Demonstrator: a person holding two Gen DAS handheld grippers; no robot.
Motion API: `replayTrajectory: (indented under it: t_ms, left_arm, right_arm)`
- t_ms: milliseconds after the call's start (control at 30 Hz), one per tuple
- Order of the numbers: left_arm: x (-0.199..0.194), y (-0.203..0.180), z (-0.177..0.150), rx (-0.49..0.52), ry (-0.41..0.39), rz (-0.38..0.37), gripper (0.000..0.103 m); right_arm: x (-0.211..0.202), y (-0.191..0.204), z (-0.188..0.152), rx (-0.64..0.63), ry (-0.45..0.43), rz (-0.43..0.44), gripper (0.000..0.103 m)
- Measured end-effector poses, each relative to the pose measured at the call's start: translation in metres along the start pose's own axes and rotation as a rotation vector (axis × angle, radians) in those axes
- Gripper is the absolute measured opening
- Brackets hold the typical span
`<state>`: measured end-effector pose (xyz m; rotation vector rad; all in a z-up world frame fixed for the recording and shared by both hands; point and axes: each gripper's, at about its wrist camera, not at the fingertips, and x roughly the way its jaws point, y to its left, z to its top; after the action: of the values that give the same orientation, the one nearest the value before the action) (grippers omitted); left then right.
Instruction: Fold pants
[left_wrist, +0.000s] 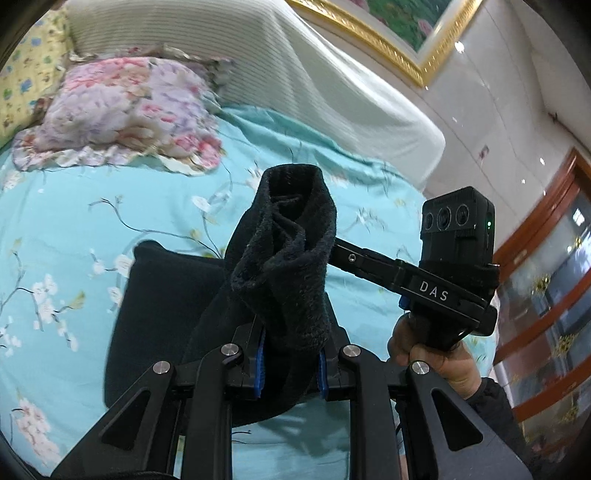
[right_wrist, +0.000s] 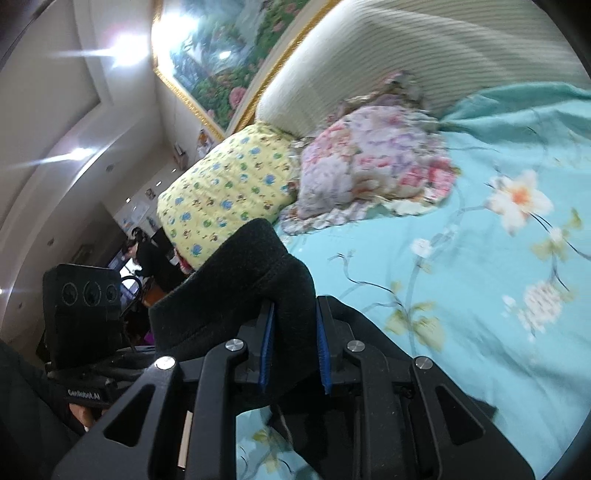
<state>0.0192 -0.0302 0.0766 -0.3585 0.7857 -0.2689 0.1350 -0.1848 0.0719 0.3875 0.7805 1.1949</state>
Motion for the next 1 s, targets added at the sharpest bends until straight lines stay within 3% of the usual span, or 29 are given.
replayTrajectory:
  t_ms: [433, 600, 667, 733, 800, 900, 1000]
  left_arm:
    - [0.048, -0.019, -0.015, 0.085, 0.062, 0.058, 0.021]
    - [0.058, -0.022, -0.020, 0.130, 0.055, 0.081, 0.025]
    - [0.060, -0.026, -0.023, 0.155, 0.051, 0.084, 0.033]
    - [0.063, -0.031, -0.027, 0.180, 0.053, 0.069, 0.051]
    - [0.065, -0.036, -0.031, 0.198, 0.051, 0.055, 0.058]
    - [0.068, -0.042, -0.036, 0.224, 0.055, 0.044, 0.064]
    - [0.067, -0.043, -0.038, 0.221, 0.065, 0.007, 0.069]
  right_arm:
    - [-0.013, -0.047, -0.034, 0.110, -0.001, -0.053, 0.022]
    - [-0.012, -0.053, -0.039, 0.108, 0.021, -0.112, 0.025]
    - [-0.014, -0.055, -0.039, 0.109, 0.028, -0.137, 0.025]
    - [-0.017, -0.055, -0.041, 0.110, 0.031, -0.167, 0.026]
    - [-0.025, -0.056, -0.043, 0.116, 0.020, -0.193, 0.028]
    - [-0.040, -0.058, -0.046, 0.135, -0.007, -0.243, 0.043]
    - [-0.054, -0.057, -0.052, 0.157, -0.033, -0.279, 0.048]
